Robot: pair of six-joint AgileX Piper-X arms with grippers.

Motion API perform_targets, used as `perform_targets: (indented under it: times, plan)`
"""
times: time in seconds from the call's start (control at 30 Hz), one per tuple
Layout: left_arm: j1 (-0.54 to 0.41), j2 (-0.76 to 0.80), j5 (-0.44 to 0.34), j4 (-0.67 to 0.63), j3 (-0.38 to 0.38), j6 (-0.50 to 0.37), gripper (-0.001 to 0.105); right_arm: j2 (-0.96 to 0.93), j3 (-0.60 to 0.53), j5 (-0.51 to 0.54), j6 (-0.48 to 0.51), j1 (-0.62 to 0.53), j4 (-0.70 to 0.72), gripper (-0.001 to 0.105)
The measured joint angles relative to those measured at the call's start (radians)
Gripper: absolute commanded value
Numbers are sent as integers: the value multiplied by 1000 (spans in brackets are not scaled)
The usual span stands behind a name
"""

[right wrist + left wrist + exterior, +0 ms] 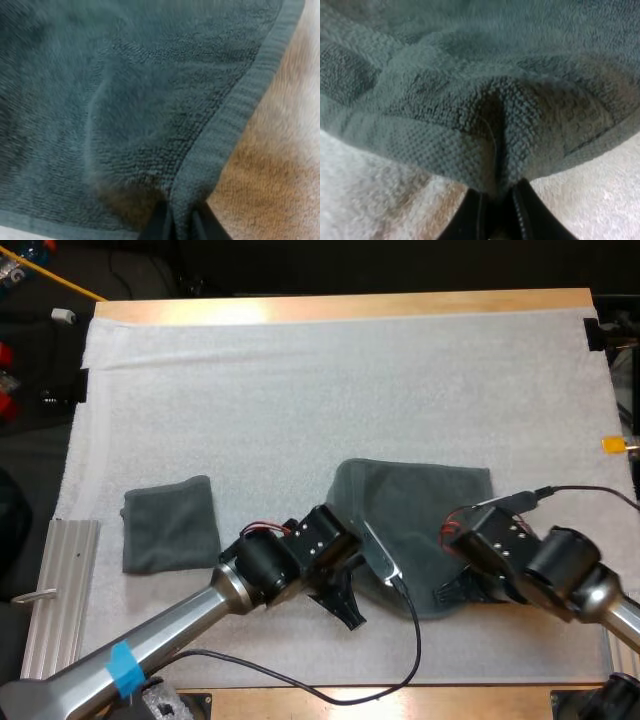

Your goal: Pick towel from pile, fold and stack

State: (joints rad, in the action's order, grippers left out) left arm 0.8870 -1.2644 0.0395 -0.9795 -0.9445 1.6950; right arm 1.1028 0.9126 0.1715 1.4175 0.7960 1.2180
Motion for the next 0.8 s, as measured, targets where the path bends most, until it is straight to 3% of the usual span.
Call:
perform_targets:
  times: [0.37, 0.47, 0.63, 0.8]
  plan:
    - [0, 164, -94, -254, -145, -3, 0, -110, 199, 1, -3, 0, 128, 0]
    - [0, 221, -95, -301, -210, -3, 0, -122, 285, -15, -3, 0, 160, 0]
    - [0, 251, -73, -418, -327, -3, 0, -123, 406, -127, -19, 10, 215, 0]
    - [0, 253, -52, -529, -394, -3, 0, -128, 457, -143, -74, 77, 297, 0]
